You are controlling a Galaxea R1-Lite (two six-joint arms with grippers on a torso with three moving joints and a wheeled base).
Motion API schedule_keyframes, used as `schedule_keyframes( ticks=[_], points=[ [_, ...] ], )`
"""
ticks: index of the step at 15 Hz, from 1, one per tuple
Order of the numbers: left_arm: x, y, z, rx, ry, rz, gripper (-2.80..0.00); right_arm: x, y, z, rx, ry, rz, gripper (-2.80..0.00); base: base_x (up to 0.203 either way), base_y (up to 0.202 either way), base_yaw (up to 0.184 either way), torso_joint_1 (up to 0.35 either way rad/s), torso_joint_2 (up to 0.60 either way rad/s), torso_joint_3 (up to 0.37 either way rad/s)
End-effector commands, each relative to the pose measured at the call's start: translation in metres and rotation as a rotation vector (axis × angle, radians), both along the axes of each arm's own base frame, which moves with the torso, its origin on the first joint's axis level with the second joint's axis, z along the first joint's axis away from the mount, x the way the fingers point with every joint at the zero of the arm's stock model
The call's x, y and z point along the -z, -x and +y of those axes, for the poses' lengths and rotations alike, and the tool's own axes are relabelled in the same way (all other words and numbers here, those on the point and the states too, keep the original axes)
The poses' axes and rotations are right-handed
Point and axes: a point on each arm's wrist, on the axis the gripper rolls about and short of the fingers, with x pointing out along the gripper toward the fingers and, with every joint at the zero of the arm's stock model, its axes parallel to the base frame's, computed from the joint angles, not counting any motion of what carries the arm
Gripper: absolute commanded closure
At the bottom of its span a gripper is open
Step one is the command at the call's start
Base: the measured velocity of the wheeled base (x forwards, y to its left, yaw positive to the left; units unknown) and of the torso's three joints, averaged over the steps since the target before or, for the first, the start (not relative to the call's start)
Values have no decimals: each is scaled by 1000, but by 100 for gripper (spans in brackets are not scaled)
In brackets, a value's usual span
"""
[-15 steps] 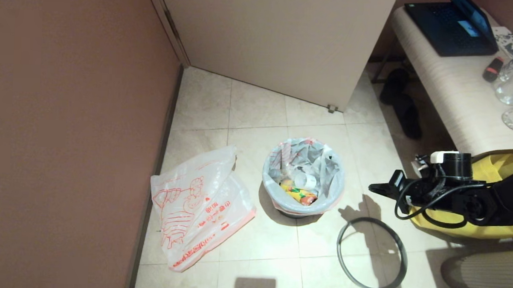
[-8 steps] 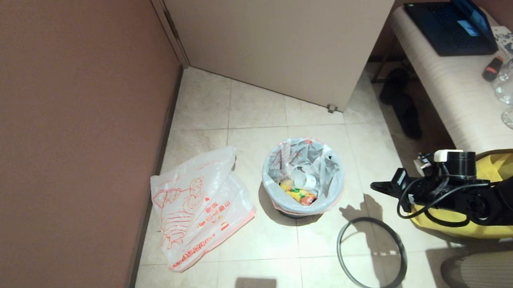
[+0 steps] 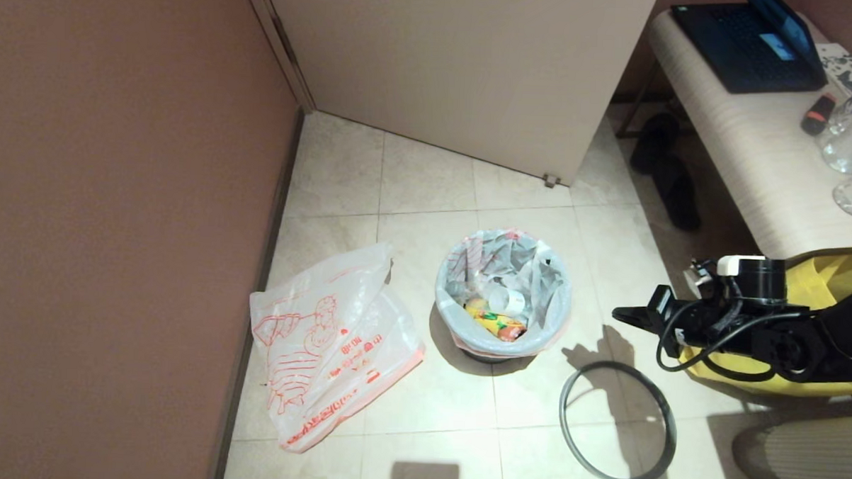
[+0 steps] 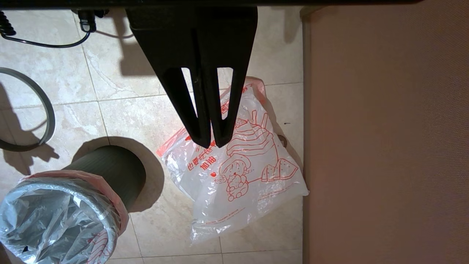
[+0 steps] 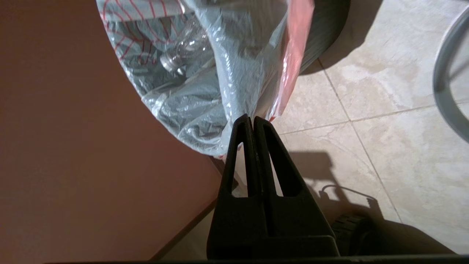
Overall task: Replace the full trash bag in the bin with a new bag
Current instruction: Place the trash bag on the floor
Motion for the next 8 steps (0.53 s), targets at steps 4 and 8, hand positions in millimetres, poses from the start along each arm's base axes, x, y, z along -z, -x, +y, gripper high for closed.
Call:
schedule_keyframes(
  ticks=[4, 8],
  points=[
    [0, 0, 0, 1, 2, 1, 0, 5, 0, 2, -7, -2, -2, 0, 0, 0, 0, 0, 0, 0],
    [0, 0, 0, -1, 0, 1, 0, 9, 0, -7, 8, 5, -35, 0, 0, 0, 0, 0, 0, 0]
  ],
)
